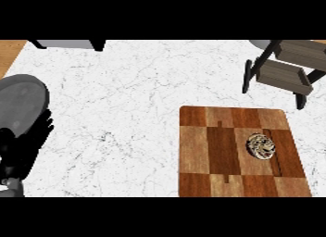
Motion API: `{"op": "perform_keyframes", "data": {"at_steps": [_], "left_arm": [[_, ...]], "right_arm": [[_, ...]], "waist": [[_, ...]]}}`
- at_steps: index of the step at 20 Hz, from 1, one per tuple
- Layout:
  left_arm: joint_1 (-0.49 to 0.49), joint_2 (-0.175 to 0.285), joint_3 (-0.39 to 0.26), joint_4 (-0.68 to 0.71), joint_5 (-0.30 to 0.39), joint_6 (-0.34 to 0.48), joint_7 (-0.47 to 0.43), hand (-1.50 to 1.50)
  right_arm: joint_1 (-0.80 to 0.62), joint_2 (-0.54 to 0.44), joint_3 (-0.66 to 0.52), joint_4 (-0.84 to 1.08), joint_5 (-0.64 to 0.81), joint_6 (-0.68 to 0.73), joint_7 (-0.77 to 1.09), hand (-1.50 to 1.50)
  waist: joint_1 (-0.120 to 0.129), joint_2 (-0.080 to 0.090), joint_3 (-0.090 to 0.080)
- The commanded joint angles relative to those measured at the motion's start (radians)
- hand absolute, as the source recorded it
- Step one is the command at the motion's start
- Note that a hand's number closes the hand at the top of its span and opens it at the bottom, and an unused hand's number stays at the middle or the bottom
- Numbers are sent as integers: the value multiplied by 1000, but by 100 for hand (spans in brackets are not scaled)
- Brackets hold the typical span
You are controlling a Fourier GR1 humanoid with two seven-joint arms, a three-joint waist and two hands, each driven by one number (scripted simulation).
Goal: Pick the squash from the cutting board and place it in the tiered basket
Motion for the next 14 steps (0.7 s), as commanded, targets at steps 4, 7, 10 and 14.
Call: {"op": "perform_keyframes", "data": {"at_steps": [4, 7, 10, 14], "left_arm": [[4, 5, 14, 17, 13, -20, -20, 0], [2, 23, 23, 21, 18, -35, -4, 0], [1, -12, -12, 1, -12, -4, -3, 0], [-18, -12, 2, 23, -10, 3, -8, 0]], "right_arm": [[-24, -34, 39, 96, 61, 44, -98, 150], [-42, -31, 14, 128, 43, 113, -79, 150], [-44, -28, -14, 198, 22, 213, 9, 150], [-48, -27, -35, 248, 5, 322, 116, -150]], "waist": [[6, 2, 0], [-4, -4, 0], [3, -1, 0], [-3, -1, 0]]}}
